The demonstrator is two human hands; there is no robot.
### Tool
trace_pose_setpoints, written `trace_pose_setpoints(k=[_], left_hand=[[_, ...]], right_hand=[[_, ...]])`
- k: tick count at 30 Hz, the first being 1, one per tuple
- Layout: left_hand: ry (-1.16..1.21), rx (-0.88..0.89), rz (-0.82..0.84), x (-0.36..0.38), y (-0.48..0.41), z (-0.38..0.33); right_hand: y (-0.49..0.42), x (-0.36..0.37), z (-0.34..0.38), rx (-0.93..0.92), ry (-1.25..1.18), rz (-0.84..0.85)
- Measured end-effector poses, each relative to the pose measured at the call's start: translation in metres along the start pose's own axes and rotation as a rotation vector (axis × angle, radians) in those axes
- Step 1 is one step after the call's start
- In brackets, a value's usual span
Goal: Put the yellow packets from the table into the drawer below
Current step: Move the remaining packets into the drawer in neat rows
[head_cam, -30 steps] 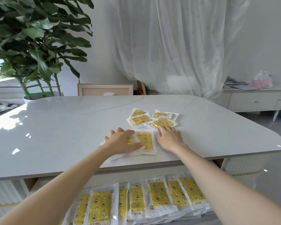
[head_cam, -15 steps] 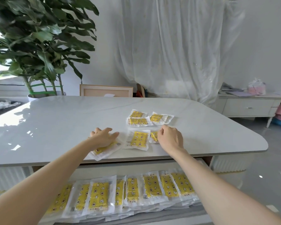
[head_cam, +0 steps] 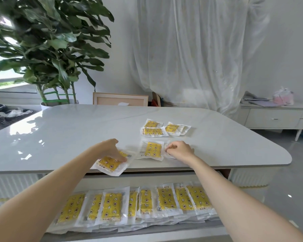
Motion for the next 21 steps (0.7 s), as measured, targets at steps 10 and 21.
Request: trace_pose_setpoints(k=[10,21], left_hand=[[-0.054,-0.047,-0.096,-0.009,0.011,0.000],[0.508,-0.174,-0.082,-0.018,0.013,0.017]], right_hand=[[0.009,-0.030,-0.017,0.292,-0.182,-0.226],[0.012,-0.043,0.007,0.288,-0.393,-0.289]])
Point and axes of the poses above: each hand's wrist, its own y-axis away from the middle knuckle, its own x-axis out of the palm, z = x × y, the point moved 8 cm from there along -y, towards the middle knuckle, and after that the axes turned 7 degrees about -z, right-handed, at the moved point
